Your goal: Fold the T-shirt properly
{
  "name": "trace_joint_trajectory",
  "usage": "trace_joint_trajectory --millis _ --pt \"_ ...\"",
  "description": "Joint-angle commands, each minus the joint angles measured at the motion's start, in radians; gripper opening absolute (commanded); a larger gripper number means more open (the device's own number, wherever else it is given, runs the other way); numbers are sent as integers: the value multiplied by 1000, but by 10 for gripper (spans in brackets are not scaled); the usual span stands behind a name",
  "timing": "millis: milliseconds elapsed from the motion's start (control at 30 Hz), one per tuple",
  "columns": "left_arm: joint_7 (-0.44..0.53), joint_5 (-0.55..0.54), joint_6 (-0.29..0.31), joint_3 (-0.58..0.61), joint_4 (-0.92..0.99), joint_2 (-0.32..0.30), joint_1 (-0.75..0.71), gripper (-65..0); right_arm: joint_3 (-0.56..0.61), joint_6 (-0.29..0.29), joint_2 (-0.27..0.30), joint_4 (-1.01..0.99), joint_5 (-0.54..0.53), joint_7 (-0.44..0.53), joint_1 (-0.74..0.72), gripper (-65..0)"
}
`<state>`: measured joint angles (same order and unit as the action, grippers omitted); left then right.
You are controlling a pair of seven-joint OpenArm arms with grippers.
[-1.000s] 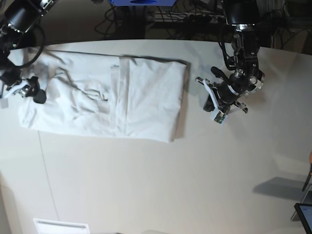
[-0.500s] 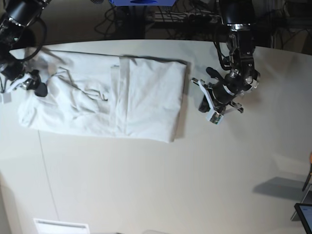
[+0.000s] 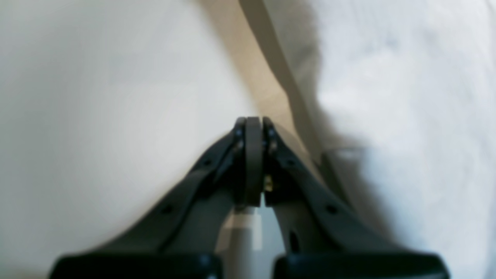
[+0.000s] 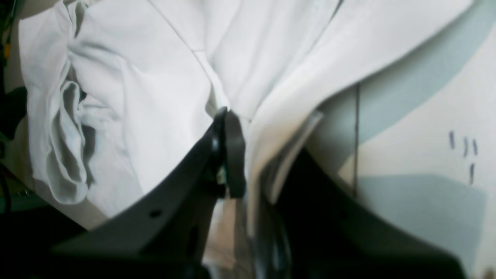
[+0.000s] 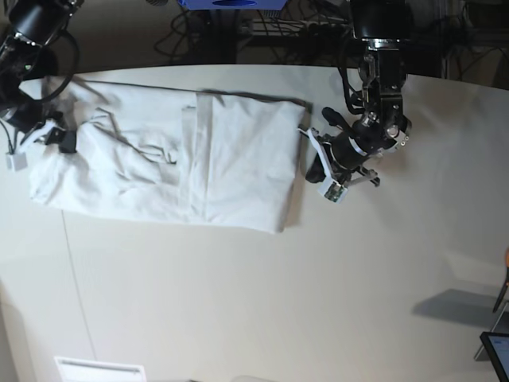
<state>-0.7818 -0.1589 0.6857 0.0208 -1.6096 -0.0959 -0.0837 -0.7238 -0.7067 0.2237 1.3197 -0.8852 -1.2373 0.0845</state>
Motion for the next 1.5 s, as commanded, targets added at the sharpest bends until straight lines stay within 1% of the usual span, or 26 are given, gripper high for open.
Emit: trace_joint_trajectory --millis 0,33,67,167,333,433,533,667,833,900,1000,1100,1200,1233,1367,1467 --pt "-32 11 12 5 -2 15 -1 -650 -3 9 24 34 50 -20 -2 -646" --pt "-32 12 12 5 -2 29 -1 -650 -3 9 26 62 50 -22 -10 -646" --pt "-32 15 12 5 -2 40 0 -650 -3 28 26 88 50 -23 -12 -646" --pt "-32 20 12 15 -2 68 0 -650 -1 104 26 179 50 -26 -13 -646" --pt "-34 20 12 120 24 72 34 -650 71 193 19 317 48 -20 -13 -646" --pt "-34 18 12 150 42 80 55 -650 102 253 18 390 48 -19 -13 -646" --pt "-34 20 12 155 64 100 68 -650 134 301 18 466 50 -19 -13 -646" --pt "-34 20 12 158 94 103 98 -650 204 398 18 562 50 -19 -13 -646" --pt "-34 20 12 159 122 114 131 -650 309 482 18 607 51 -19 -25 -646" --pt "-34 20 12 158 130 117 135 -650 352 519 18 610 51 -3 -27 -646" --pt "-34 20 12 159 133 117 157 -650 438 556 24 610 51 61 -18 -646" --pt "-35 20 12 159 133 120 163 -650 507 580 27 610 56 93 -13 -647" --pt "-40 20 12 159 136 132 177 -650 577 614 27 611 105 109 -16 -647" --pt "-57 20 12 159 144 137 183 -650 606 625 27 611 125 112 -18 -647" --pt "-75 18 12 158 165 140 203 -650 682 652 27 619 165 116 -15 -647" --pt "-77 22 12 158 173 157 209 -650 731 695 26 636 194 115 -13 -647"
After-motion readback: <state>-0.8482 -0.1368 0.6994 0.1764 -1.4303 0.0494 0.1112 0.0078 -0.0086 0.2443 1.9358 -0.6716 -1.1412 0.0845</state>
